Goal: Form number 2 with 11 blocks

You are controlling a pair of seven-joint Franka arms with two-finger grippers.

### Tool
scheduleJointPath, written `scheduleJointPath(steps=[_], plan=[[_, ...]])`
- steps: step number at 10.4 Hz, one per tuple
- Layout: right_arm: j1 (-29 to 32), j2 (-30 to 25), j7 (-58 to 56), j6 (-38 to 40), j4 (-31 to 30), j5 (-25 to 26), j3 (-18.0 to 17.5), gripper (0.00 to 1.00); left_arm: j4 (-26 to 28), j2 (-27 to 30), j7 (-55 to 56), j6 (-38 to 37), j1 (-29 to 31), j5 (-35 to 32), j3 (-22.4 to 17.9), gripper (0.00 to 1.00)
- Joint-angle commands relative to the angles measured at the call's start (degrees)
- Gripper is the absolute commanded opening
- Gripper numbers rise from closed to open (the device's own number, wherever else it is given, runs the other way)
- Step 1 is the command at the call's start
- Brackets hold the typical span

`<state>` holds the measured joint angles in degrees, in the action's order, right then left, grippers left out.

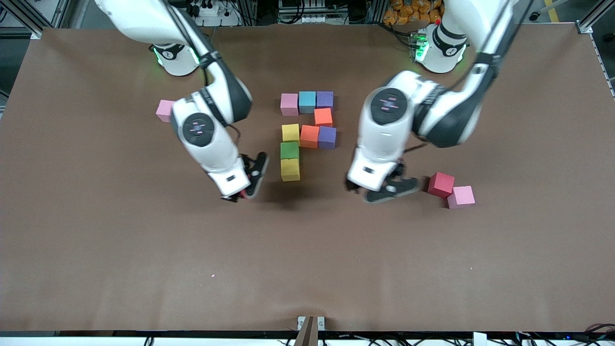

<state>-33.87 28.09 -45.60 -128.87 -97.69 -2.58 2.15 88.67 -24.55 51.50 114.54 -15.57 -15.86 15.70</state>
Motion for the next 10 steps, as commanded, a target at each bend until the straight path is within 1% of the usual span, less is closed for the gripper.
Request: scheduleJointPath(steps=[1, 3, 5, 6, 8, 9, 10], plan=[[-5.05, 3.99, 0.76, 0.55, 6.26, -1.99, 1.27, 0.39, 11.06, 9.41, -5.52, 3.13, 6.93, 1.62, 1.26, 1.00], [-8.57, 7.14, 2.00, 0.46, 9.43, -1.99, 1.27, 0.39, 15.45, 11.53, -14.71, 4.45, 13.25, 3.02, 1.26, 1.00], [-10.94, 11.18, 2.00, -0.50, 12.94, -2.16, 1.36, 0.39, 17.14, 11.19, -26.66, 5.60, 19.50, 6.09, 1.26, 1.00], [-12.78, 12.24, 2.00, -3.12, 12.96, -2.08, 1.71, 0.39, 18.19, 10.93, -30.81, 6.56, 22.14, 6.28, 1.26, 1.00], [-14.99, 12.96, 1.92, -4.46, 12.87, -2.16, 1.89, 0.38, 20.22, 9.44, -39.16, 9.45, 28.46, 6.28, 1.26, 1.00], [-16.30, 13.05, 1.83, -4.72, 12.96, -2.16, 1.97, 0.38, 20.66, 8.21, -40.50, 10.43, 29.36, 6.28, 1.26, 1.00], [-17.01, 13.48, 1.92, -5.33, 12.96, -2.16, 1.98, 0.38, 20.58, 6.72, -39.56, 10.44, 29.37, 6.46, 1.17, 1.00]])
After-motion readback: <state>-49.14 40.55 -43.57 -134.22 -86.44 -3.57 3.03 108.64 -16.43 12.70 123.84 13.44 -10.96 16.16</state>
